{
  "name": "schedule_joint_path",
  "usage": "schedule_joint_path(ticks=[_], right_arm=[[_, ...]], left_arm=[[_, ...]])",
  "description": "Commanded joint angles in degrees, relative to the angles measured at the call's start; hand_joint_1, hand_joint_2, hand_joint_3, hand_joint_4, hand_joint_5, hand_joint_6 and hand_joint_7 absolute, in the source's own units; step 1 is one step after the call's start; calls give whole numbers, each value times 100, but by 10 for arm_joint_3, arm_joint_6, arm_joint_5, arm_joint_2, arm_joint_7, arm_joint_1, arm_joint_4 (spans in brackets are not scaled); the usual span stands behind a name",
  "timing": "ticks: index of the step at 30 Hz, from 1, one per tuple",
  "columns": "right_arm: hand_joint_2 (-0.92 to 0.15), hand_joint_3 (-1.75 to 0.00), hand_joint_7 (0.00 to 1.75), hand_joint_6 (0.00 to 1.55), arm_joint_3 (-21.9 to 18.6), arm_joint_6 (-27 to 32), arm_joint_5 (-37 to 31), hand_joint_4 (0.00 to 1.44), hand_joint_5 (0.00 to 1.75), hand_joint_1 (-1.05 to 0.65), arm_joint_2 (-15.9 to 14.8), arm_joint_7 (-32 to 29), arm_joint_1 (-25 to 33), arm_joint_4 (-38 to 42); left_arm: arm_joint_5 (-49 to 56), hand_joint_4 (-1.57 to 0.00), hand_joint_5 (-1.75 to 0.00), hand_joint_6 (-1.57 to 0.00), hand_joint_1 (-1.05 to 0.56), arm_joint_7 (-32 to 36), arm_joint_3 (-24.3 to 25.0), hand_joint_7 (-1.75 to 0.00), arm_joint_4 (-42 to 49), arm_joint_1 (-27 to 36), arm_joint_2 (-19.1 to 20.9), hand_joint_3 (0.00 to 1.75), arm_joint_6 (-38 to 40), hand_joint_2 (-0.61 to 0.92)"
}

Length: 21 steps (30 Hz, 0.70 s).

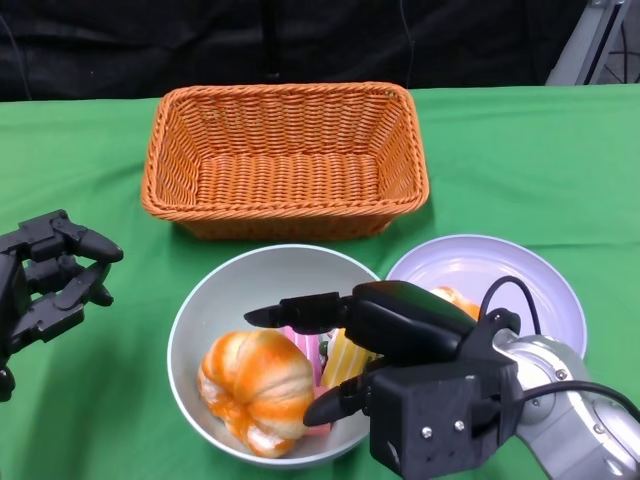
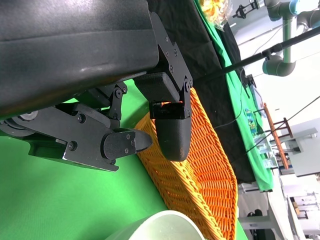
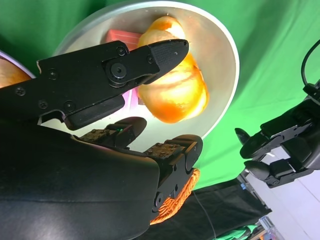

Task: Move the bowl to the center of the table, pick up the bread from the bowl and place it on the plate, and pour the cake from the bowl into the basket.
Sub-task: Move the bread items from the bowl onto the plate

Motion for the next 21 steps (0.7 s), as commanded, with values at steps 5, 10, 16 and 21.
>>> schedule_joint_path(ticks=[5,10,16,21], right_arm=[[-92,-7,0,27,11,28,5,34,0,-70,-9,56,-28,6],[-92,-10,0,26,19,35,0,28,0,-73,-12,87,-46,18],[-92,-12,1,28,31,41,-9,27,0,-75,-15,107,-63,28],[-92,-11,1,28,36,42,-9,29,1,-75,-9,104,-68,40]], left_arm=[[-8,-71,-154,-78,-6,-6,3,-113,0,-5,6,47,1,91],[-7,-73,-152,-77,-5,-3,3,-113,1,-6,5,47,-1,90],[-7,-75,-150,-78,-3,-2,4,-113,1,-7,4,49,-1,90],[-4,-75,-150,-78,-2,-1,3,-112,6,-9,6,49,-8,91]])
